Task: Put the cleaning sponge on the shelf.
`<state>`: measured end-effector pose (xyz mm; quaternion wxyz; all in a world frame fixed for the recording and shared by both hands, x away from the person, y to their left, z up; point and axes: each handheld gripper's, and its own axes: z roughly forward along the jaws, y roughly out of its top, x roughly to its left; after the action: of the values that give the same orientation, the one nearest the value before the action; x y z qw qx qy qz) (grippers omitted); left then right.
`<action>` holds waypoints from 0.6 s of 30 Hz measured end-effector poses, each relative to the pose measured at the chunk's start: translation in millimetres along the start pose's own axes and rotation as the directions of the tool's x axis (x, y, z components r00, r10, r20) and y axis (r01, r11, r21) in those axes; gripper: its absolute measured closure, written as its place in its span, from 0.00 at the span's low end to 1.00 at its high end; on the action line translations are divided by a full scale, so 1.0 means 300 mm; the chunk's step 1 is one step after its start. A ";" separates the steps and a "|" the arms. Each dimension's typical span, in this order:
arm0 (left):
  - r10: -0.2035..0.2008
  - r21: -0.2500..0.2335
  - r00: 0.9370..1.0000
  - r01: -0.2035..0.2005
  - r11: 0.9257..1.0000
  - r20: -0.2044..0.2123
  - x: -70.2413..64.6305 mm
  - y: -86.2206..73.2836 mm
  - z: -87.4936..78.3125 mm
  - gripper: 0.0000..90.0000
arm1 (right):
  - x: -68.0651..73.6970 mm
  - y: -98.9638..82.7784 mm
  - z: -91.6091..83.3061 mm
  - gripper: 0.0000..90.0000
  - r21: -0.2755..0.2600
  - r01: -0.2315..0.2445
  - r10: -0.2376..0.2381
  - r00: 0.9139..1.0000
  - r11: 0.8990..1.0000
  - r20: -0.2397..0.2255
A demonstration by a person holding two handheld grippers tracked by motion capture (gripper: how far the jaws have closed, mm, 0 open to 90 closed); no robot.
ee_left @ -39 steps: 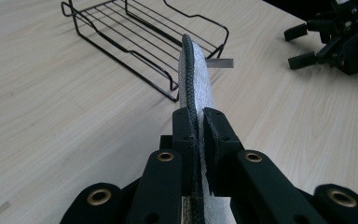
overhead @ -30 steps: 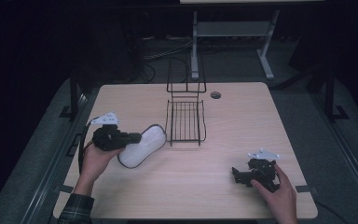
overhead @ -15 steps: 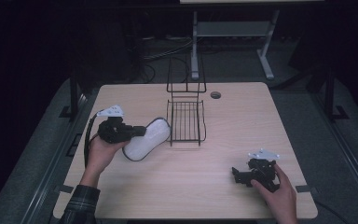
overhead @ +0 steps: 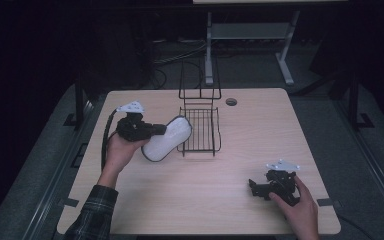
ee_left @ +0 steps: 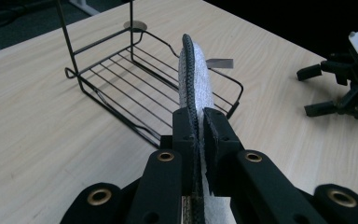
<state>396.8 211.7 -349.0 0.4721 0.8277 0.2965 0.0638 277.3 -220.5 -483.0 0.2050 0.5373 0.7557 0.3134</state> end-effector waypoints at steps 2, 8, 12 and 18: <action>0.004 0.003 1.000 -0.004 1.000 -0.003 0.001 0.006 0.007 0.93 | 0.000 0.000 0.000 0.00 0.000 -0.001 0.001 1.000 1.000 0.000; 0.005 -0.009 1.000 -0.005 1.000 0.004 0.004 0.040 0.065 0.93 | 0.000 0.000 0.000 0.00 0.000 0.000 0.000 1.000 1.000 0.000; -0.001 -0.008 1.000 0.001 1.000 0.005 0.008 0.050 0.105 0.93 | 0.000 0.000 0.000 0.00 0.000 -0.001 0.001 1.000 1.000 0.000; -0.018 -0.018 1.000 0.018 1.000 0.004 0.017 0.062 0.155 0.93 | 0.000 0.000 0.000 0.00 0.000 0.000 0.000 1.000 1.000 0.000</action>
<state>427.0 172.8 -360.1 0.4807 0.8208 0.3025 0.0605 277.2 -220.5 -483.0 0.2049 0.5374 0.7556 0.3134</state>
